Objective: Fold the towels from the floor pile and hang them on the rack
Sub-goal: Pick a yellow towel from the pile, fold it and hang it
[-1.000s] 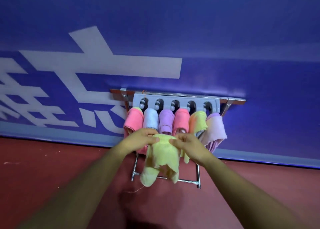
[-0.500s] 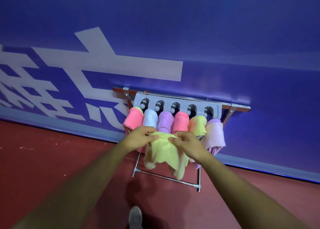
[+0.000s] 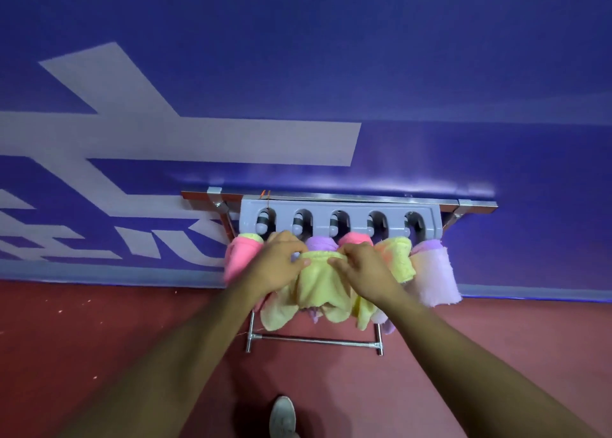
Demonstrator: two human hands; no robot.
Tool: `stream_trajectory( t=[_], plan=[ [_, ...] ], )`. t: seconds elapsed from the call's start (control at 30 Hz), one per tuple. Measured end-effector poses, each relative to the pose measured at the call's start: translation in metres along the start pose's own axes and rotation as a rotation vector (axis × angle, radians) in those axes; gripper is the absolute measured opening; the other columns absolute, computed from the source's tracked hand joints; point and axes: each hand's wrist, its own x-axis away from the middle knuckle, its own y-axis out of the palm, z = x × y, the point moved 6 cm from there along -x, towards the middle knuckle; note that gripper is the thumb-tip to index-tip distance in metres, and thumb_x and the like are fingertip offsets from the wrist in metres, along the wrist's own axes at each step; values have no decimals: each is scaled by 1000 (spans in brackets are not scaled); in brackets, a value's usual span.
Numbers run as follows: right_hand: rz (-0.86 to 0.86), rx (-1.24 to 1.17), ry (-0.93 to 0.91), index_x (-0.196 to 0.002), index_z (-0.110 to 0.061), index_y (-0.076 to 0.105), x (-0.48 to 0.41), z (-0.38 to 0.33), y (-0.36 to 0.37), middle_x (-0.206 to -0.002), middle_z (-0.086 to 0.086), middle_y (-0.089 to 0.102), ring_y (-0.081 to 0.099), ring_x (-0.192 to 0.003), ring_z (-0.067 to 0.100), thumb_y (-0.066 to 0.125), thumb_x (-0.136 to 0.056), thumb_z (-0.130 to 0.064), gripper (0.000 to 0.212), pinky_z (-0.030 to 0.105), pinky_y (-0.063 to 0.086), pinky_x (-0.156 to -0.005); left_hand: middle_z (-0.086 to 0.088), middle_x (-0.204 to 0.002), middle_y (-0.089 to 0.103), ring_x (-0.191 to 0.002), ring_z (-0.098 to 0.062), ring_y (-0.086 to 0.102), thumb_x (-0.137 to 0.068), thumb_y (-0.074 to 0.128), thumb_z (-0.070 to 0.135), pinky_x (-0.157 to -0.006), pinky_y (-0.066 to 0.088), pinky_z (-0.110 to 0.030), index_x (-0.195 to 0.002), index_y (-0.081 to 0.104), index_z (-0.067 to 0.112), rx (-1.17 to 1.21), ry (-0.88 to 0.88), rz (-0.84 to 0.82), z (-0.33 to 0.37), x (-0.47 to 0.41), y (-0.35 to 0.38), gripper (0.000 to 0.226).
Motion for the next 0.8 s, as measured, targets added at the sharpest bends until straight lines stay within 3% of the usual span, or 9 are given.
stream_trajectory(
  t=[0.13,0.3,0.43,0.53,0.6,0.7,0.8],
  plan=[
    [70,109,56,-95,-18,70,-29,10,3,-78,-3,64,52,-98,28,63,-95,-38,21,45,43,-89,1,-91,49,-99,-24,48,-88,70,30,-91,38,-31,-96,74,20,-83,5,102,-10,-28,3,13],
    [196,227,90,-94,-19,73,-37,12,15,-81,3,69,51,-91,30,64,-93,-37,20,47,44,-83,-1,-88,64,-91,-29,53,-91,55,40,-81,44,-39,-94,71,20,-322,113,122,-10,-36,13,27],
    [267,186,88,-91,-19,74,-29,13,15,-87,-4,72,49,-85,25,70,-90,-33,15,45,44,-81,2,-84,56,-84,-27,52,-89,49,35,-74,48,-40,-97,57,26,-251,251,179,-3,-25,12,16],
    [332,129,122,-100,-17,71,-22,11,12,-96,-2,61,50,-95,20,70,-90,-25,12,34,43,-83,3,-86,51,-82,-23,55,-88,50,24,-70,48,-34,-103,66,29,-173,372,133,5,-24,13,22],
    [420,96,169,-95,-15,67,-12,7,8,-94,-2,56,54,-88,17,65,-92,-17,5,33,46,-75,3,-85,51,-78,-21,56,-89,50,20,-68,48,-33,-104,71,29,-144,393,122,5,-26,12,27],
    [439,-3,302,-82,-12,62,17,10,19,-75,0,61,57,-68,16,55,-95,-14,14,39,48,-64,5,-87,51,-82,-18,56,-91,48,27,-74,48,-33,-107,71,27,-127,395,99,5,-28,11,28],
    [351,-238,377,-88,-9,62,39,7,46,-80,-1,63,59,-81,3,51,-102,-22,22,20,45,-74,6,-100,50,-97,-14,52,-90,54,49,-89,44,-28,-113,68,23,-102,377,13,3,-29,17,37]
  ],
)
